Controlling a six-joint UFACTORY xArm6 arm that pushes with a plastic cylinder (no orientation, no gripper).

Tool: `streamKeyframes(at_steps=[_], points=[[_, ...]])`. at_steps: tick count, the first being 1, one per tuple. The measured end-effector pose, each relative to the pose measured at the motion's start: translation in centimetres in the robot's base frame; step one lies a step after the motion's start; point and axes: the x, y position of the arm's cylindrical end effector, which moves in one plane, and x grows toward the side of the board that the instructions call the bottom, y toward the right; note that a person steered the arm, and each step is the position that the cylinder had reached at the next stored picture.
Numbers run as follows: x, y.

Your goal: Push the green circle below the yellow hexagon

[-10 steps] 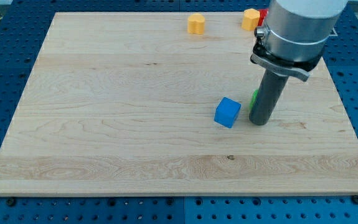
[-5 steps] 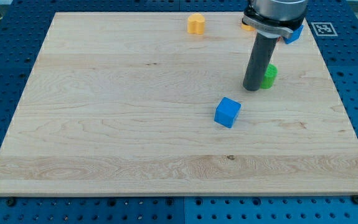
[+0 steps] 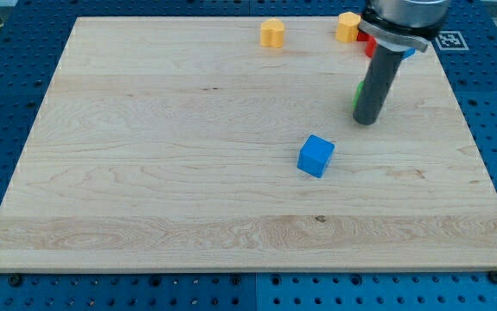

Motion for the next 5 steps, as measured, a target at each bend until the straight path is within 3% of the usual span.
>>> streamKeyframes(at_steps=[2,4,5], points=[[-3.4,2.0],[-2.4,4.6],[-4.9,4.2]])
